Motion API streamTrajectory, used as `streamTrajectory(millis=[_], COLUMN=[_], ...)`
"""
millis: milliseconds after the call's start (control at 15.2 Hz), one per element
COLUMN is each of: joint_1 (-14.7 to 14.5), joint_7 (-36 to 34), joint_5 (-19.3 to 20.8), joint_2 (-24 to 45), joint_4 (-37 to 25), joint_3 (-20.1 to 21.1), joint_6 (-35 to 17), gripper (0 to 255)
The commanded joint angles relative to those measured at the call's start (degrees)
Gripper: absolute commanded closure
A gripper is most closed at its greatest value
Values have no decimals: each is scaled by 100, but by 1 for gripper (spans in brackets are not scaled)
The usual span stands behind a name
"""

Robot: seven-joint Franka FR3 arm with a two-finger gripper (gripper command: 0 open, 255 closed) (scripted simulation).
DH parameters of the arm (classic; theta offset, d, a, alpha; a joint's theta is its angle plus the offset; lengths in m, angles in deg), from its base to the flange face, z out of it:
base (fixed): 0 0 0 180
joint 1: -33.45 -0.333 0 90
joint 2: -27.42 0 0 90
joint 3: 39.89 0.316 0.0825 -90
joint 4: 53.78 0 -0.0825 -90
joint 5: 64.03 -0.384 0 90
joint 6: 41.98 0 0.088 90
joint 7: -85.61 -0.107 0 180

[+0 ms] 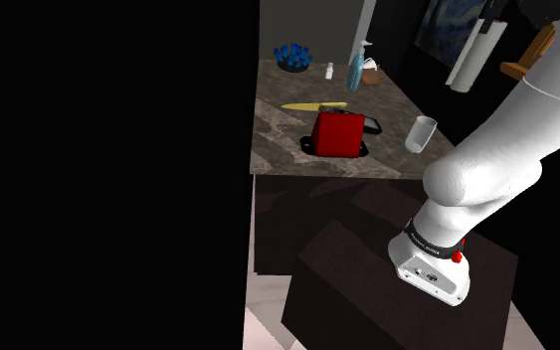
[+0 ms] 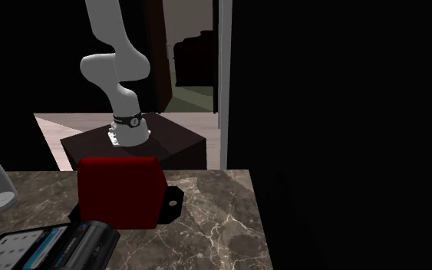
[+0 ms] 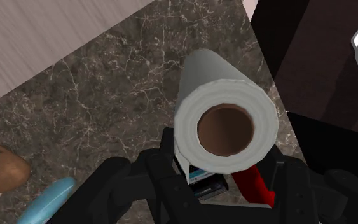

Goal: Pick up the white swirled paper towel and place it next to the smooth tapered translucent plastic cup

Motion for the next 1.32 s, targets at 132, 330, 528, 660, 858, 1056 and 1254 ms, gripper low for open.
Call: streamTrajectory(millis=[132, 330, 528, 660, 858, 1056, 1254], joint_1=[388, 865, 1552, 2160, 1894, 1682, 1521], joint_7=[774, 1398, 1994, 2333, 2274, 2219, 2165], joint_5=[-396, -840, -1399, -1823, -1598, -1433, -1300], joint_2=[610, 1205, 1914, 2448, 2182, 1975, 1803], joint_4=[-665, -1303, -2138, -2866, -2242, -1720, -1265], joint_3=[-426, -701, -869, -888, -885, -900, -902], joint_6=[171, 367, 675, 970, 571, 221, -98], gripper=[255, 255, 255, 255, 255, 255, 255])
